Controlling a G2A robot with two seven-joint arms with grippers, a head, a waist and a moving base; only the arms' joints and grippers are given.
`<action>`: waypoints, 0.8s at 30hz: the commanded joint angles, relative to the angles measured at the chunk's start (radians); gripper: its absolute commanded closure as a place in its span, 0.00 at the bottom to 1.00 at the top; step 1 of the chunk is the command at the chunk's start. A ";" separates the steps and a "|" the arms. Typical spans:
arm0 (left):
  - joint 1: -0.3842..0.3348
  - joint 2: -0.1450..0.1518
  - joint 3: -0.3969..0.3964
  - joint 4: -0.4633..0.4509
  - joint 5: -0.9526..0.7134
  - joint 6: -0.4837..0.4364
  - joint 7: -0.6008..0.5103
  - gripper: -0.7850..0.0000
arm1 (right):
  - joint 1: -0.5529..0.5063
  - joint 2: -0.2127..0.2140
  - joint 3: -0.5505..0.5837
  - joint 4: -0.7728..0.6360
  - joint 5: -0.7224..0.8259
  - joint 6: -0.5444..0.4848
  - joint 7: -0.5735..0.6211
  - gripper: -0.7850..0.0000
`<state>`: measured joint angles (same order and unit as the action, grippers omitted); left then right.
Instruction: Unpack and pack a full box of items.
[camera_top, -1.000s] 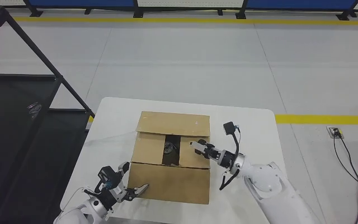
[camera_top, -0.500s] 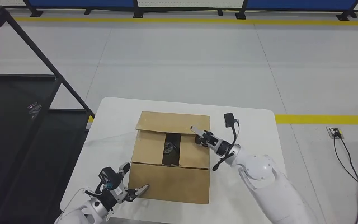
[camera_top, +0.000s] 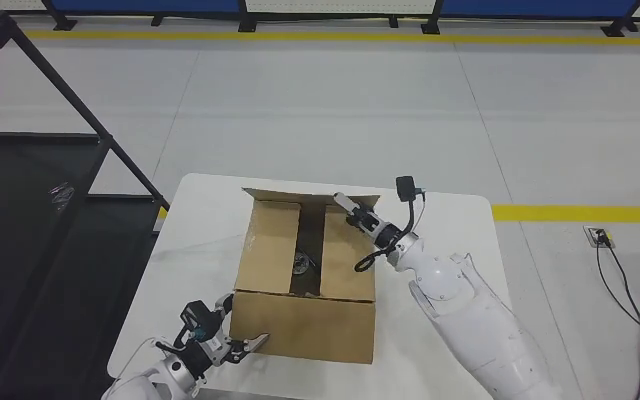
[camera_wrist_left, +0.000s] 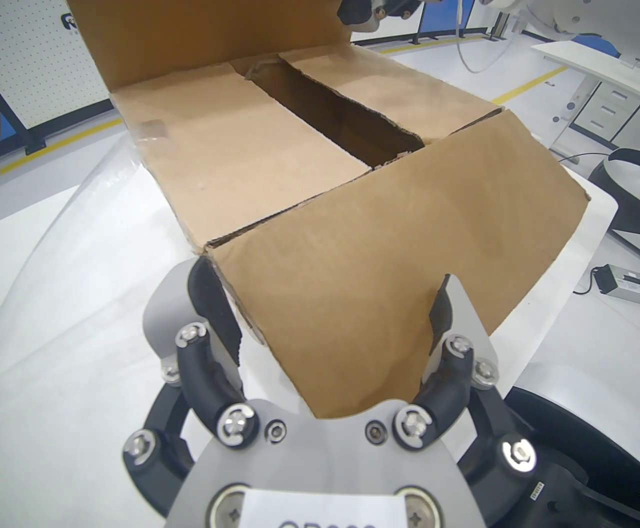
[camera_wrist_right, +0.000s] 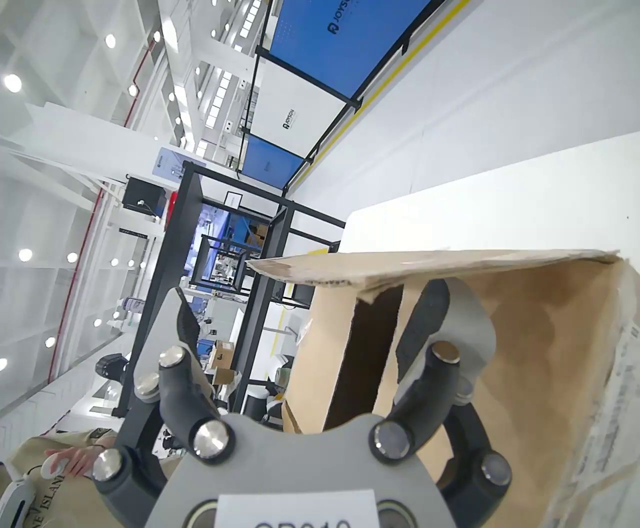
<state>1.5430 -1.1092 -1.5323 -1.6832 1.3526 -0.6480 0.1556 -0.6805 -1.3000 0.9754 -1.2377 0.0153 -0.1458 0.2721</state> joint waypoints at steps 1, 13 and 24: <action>0.003 0.001 0.000 0.001 0.000 0.001 0.005 0.00 | 0.037 -0.012 -0.017 0.043 0.000 0.005 -0.018 0.00; 0.017 0.005 -0.001 0.008 -0.008 0.003 0.021 0.00 | 0.202 -0.089 -0.104 0.254 -0.029 0.029 -0.155 0.00; 0.021 0.009 0.000 0.010 -0.009 0.002 0.023 0.00 | 0.304 -0.156 -0.147 0.470 -0.017 0.025 -0.207 0.00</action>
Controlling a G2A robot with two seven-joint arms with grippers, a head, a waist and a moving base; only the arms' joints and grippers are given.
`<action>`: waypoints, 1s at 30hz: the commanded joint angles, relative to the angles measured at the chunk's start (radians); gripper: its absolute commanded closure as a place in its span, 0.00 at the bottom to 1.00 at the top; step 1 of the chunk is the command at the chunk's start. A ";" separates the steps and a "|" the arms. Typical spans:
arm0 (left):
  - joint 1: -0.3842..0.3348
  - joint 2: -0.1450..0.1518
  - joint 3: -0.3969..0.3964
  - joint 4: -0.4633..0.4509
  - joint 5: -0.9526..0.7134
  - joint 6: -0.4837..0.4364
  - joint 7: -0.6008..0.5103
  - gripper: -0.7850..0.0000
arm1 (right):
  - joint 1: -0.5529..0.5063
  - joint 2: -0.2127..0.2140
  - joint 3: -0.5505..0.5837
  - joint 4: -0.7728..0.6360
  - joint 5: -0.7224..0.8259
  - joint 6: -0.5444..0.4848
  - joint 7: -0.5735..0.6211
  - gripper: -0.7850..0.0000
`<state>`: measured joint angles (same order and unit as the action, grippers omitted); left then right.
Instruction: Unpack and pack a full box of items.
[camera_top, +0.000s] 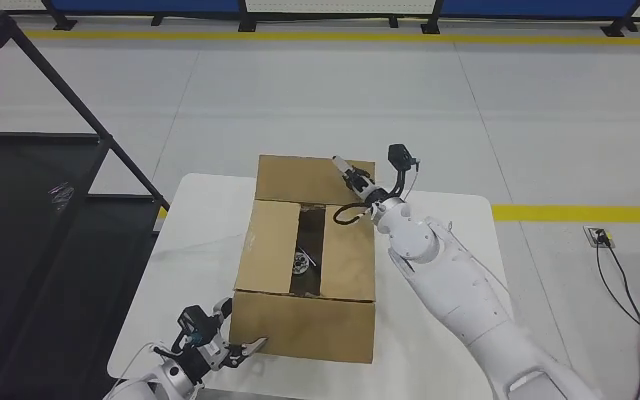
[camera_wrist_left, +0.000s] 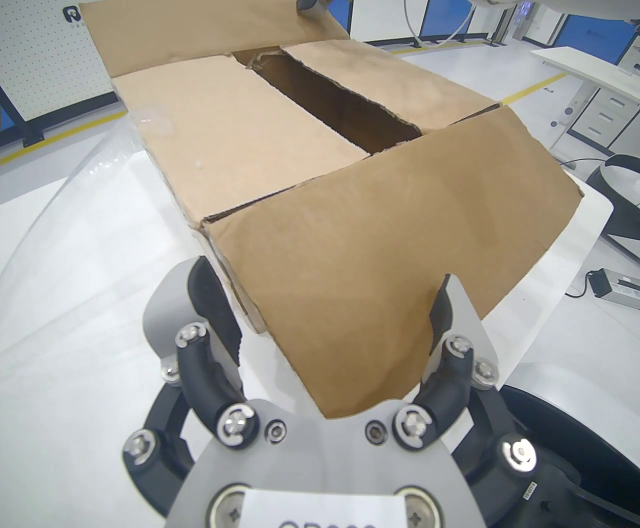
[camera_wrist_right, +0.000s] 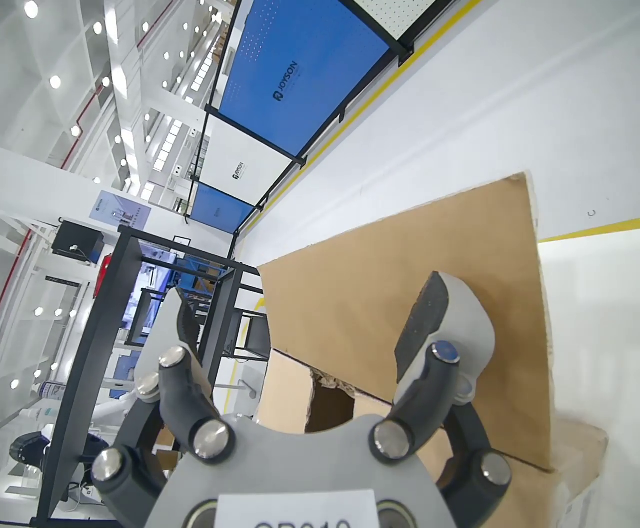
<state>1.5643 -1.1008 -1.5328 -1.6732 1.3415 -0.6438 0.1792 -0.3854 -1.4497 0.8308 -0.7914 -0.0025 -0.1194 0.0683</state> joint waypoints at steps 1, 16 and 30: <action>0.000 0.001 0.001 0.001 0.003 -0.005 -0.002 0.00 | 0.016 -0.012 -0.005 0.044 0.003 -0.003 -0.006 0.00; -0.019 0.007 0.022 0.022 0.031 -0.026 -0.026 0.00 | 0.093 -0.082 -0.025 0.254 0.027 -0.015 0.060 0.00; -0.027 0.013 0.039 0.032 0.055 -0.033 -0.026 0.00 | 0.113 -0.111 0.011 0.337 0.050 -0.070 0.077 0.00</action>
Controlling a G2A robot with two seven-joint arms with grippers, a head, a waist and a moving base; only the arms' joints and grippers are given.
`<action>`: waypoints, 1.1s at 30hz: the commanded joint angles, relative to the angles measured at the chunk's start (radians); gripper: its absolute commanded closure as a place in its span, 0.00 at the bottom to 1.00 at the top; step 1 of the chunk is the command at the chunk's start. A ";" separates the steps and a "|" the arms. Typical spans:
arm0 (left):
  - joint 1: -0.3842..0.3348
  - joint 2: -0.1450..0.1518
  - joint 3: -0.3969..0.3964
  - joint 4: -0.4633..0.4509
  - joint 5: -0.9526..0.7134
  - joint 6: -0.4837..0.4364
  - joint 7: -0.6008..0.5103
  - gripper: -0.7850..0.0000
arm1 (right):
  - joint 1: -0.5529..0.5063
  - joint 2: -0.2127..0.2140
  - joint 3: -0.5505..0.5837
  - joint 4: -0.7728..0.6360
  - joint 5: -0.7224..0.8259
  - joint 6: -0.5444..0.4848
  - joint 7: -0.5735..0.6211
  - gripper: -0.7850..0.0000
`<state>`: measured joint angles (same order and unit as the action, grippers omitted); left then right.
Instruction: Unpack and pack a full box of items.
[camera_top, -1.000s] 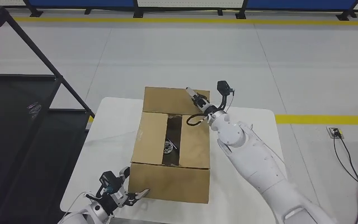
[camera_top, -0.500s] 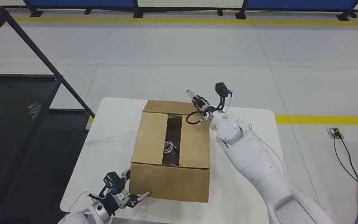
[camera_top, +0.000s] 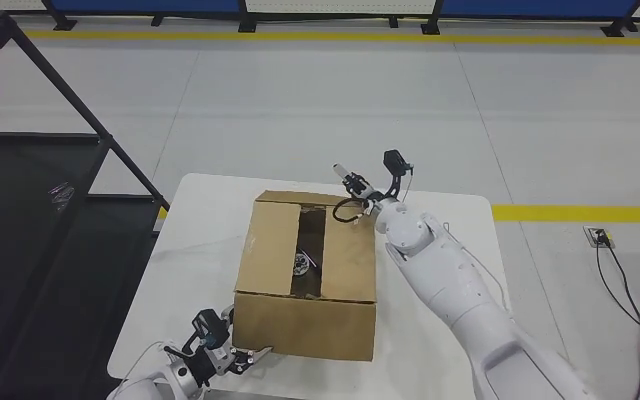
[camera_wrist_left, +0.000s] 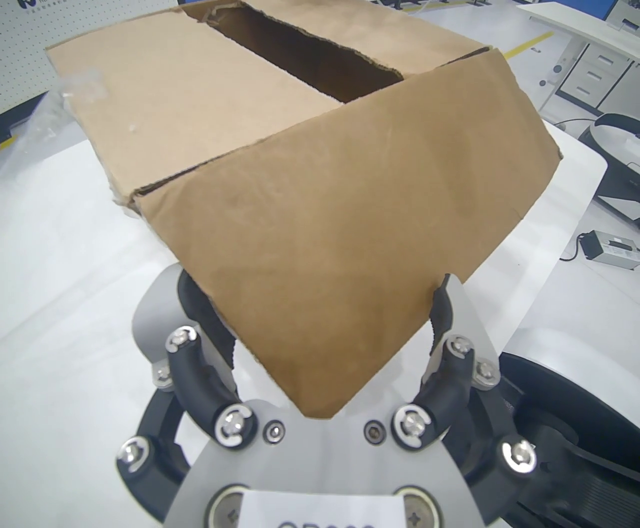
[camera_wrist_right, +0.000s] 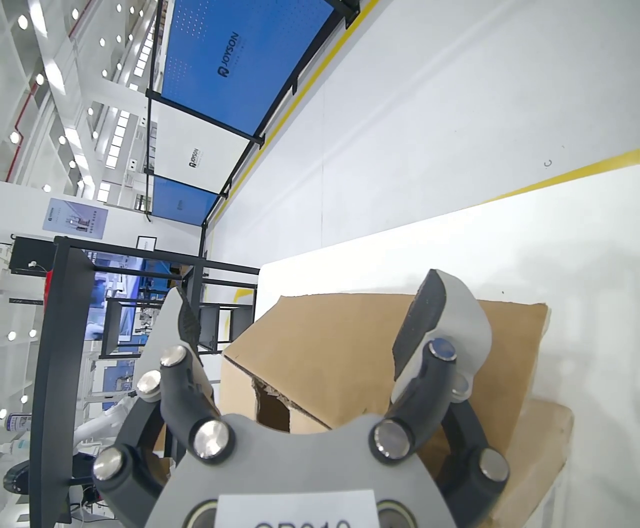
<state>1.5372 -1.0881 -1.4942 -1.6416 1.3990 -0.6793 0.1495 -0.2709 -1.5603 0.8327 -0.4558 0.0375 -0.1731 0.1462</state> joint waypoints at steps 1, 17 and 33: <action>0.000 0.000 -0.001 0.001 -0.006 0.006 0.009 0.00 | -0.002 0.000 0.016 0.000 0.017 -0.035 0.002 0.00; 0.064 0.007 -0.120 -0.024 -0.124 0.088 0.125 0.00 | -0.138 0.054 0.106 -0.243 0.078 -0.215 0.443 0.00; 0.110 0.005 -0.170 -0.033 -0.194 0.132 0.177 0.00 | -0.267 0.071 0.084 -0.442 -0.013 -0.075 0.541 0.00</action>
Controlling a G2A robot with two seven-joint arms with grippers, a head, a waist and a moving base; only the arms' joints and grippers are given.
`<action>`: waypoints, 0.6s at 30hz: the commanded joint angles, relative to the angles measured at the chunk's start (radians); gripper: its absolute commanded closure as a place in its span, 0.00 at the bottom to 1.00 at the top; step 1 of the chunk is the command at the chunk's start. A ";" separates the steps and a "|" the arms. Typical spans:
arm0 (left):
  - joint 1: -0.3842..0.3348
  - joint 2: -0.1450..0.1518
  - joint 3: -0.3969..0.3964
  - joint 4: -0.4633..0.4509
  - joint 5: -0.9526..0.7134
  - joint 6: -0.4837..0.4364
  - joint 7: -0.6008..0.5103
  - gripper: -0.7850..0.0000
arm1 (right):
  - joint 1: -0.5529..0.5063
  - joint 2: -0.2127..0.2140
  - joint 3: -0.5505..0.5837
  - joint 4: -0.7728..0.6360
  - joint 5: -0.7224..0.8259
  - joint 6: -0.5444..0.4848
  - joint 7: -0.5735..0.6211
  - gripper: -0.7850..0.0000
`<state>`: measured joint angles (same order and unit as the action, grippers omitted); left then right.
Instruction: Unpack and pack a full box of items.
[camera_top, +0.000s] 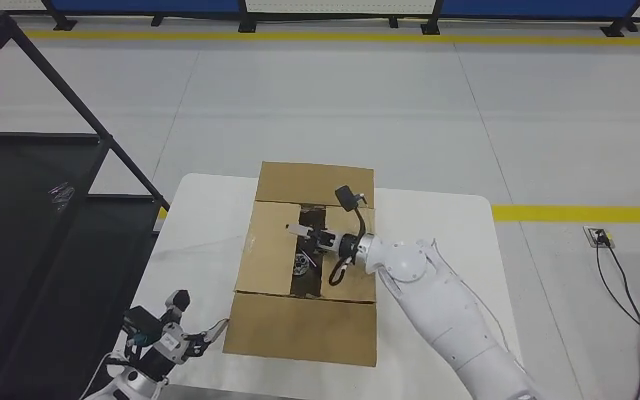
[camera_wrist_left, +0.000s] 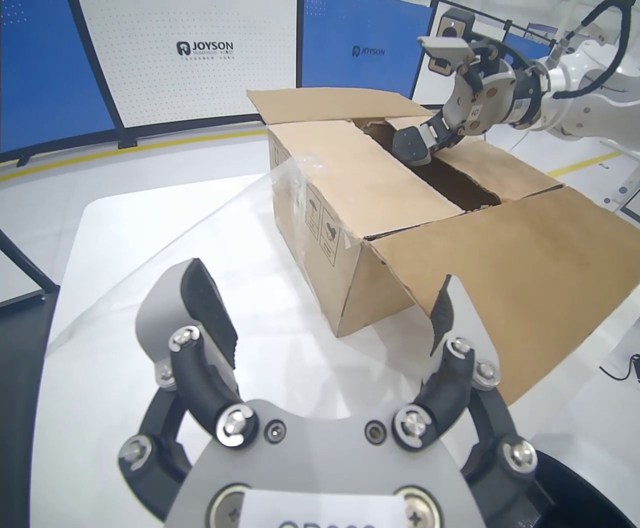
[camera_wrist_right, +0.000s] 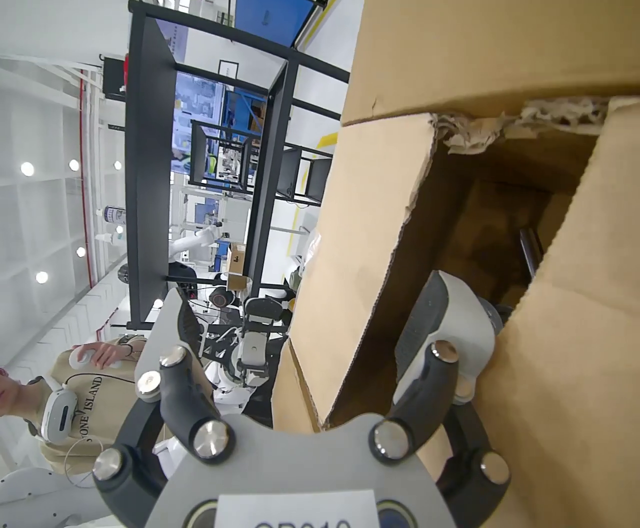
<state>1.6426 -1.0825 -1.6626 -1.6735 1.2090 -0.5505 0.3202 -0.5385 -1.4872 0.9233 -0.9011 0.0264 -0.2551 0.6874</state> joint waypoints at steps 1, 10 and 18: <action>0.007 -0.001 -0.002 -0.002 -0.005 0.005 0.008 0.00 | 0.002 -0.005 -0.012 0.008 -0.002 0.011 -0.001 0.00; 0.022 -0.003 0.008 -0.011 0.002 0.007 0.021 0.00 | 0.031 -0.045 -0.060 0.093 0.057 0.004 -0.016 0.00; 0.024 -0.004 0.018 -0.031 0.018 0.006 0.015 0.00 | 0.068 -0.078 -0.063 0.170 0.170 -0.037 0.017 0.00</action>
<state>1.6664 -1.0867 -1.6453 -1.7008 1.2257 -0.5436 0.3361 -0.4759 -1.5623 0.8572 -0.7387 0.1797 -0.2848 0.6973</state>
